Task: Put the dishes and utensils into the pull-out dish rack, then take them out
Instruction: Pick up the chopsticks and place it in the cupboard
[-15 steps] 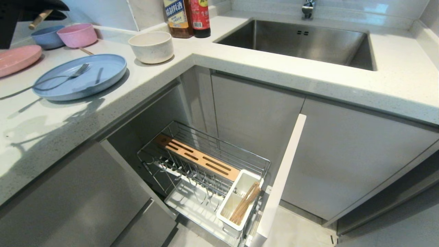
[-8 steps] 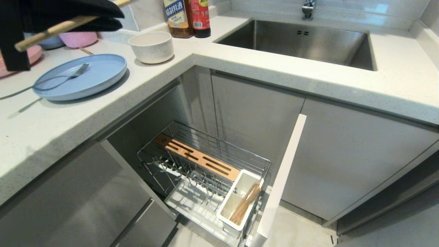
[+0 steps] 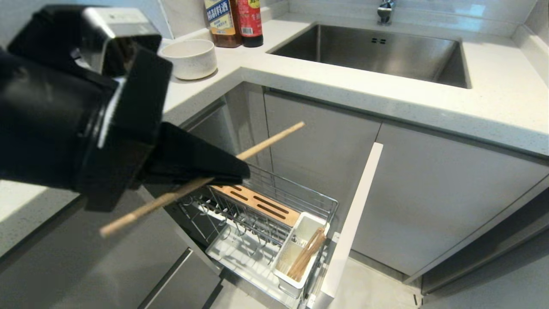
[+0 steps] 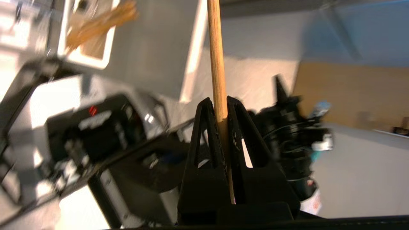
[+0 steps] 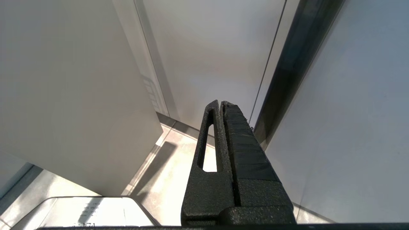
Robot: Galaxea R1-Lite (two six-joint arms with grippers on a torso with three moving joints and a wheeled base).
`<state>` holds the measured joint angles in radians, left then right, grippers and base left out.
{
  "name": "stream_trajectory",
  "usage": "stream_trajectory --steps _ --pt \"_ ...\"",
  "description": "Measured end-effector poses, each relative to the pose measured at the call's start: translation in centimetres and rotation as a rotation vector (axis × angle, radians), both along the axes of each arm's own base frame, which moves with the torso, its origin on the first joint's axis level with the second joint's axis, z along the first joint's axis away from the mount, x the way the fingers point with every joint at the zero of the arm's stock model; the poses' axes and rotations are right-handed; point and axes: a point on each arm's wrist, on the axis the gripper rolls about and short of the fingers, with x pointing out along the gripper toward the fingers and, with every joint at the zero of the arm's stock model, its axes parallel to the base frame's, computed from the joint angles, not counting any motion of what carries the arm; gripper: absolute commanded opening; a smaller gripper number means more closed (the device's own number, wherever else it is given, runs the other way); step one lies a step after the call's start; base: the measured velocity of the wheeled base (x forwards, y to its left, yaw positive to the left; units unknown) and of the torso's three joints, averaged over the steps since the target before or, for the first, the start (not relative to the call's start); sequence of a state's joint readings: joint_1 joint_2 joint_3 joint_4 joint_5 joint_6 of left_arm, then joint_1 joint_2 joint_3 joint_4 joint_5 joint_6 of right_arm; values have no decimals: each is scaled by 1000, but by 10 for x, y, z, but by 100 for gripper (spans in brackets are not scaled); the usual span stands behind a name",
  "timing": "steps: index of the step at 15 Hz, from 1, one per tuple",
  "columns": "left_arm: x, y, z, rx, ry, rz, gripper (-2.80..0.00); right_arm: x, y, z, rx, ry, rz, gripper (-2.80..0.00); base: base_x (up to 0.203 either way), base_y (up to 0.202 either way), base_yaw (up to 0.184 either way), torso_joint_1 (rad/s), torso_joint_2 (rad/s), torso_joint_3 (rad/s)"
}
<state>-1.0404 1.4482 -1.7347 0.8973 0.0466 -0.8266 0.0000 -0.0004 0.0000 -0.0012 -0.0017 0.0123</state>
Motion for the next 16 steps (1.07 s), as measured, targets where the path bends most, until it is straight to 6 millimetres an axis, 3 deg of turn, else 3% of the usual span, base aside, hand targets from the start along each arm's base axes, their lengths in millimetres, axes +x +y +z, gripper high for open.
stream_trajectory --steps 8,16 --pt "11 -18 -69 425 233 -18 -280 0 0 0 0 0 0 -280 0 0 0 0 0 0" --pt "16 -30 -122 632 264 -131 -280 0 0 0 0 0 0 -280 0 0 0 0 0 0"
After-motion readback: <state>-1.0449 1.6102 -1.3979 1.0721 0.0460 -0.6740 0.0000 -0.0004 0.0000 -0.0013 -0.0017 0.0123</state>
